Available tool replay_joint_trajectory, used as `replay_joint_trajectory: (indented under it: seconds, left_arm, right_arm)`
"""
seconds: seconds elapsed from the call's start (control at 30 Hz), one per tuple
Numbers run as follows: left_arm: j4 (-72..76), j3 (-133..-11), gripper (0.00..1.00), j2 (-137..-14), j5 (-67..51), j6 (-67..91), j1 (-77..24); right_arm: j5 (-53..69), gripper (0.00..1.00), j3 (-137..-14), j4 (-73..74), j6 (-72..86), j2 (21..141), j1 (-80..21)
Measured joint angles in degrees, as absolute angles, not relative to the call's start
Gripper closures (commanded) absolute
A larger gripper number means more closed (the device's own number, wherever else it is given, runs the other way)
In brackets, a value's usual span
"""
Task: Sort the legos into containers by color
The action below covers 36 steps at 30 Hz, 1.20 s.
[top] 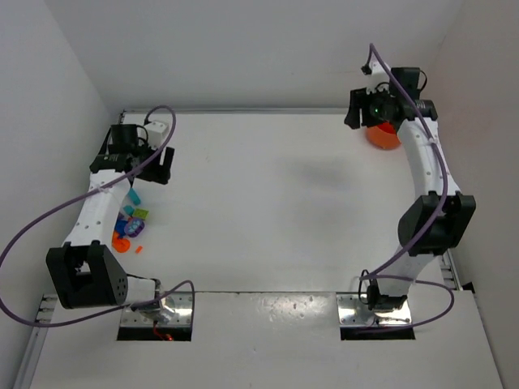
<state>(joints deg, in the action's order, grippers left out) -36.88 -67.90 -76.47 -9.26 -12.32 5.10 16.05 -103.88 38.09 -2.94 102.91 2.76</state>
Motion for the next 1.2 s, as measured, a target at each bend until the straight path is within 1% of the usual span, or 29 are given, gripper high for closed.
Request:
replay_joint_trajectory:
  seconds: [0.07, 0.1, 0.27, 0.33, 0.47, 0.53, 0.63, 0.9, 1.2]
  left_arm:
    - [-37.65, -66.13, 0.44, -76.40, -7.31, -13.82, 6.61]
    - [-38.04, -65.04, 0.46, -76.38, -6.26, -14.39, 7.46]
    - [-39.35, -60.38, 0.47, -76.58, -2.46, -16.21, 11.51]
    - [-39.18, -59.57, 0.42, -77.14, -1.80, -16.53, 12.32]
    - [-38.30, -57.87, 0.36, -78.81, -1.96, -16.88, 13.19]
    - [-38.11, -57.41, 0.32, -80.49, -2.70, -16.99, 13.56]
    - [-37.52, -57.21, 0.29, -83.59, -3.97, -17.32, 14.37]
    - [-35.05, -56.71, 0.29, -89.01, -5.10, -19.00, 15.07]
    - [-33.28, -56.88, 0.29, -94.94, -5.10, -21.61, 18.11]
  right_arm:
    - [17.39, 0.40, -96.84, 37.08, -2.83, 99.53, 2.39]
    - [17.80, 0.40, -94.13, 37.54, -2.76, 98.67, 2.22]
    - [18.85, 0.40, -83.94, 38.70, -2.11, 98.15, 1.13]
    - [19.18, 0.40, -80.84, 39.05, -1.96, 97.56, 0.78]
    - [19.53, 0.40, -75.81, 39.53, -2.07, 94.41, 0.67]
    - [19.53, 0.39, -74.65, 40.05, -2.33, 92.66, 0.97]
    - [19.27, 0.39, -74.37, 40.16, -2.87, 91.37, 1.37]
    - [17.93, 0.39, -73.12, 40.66, -3.70, 91.13, 1.80]
    - [16.69, 0.39, -73.12, 40.84, -4.51, 91.68, 1.80]
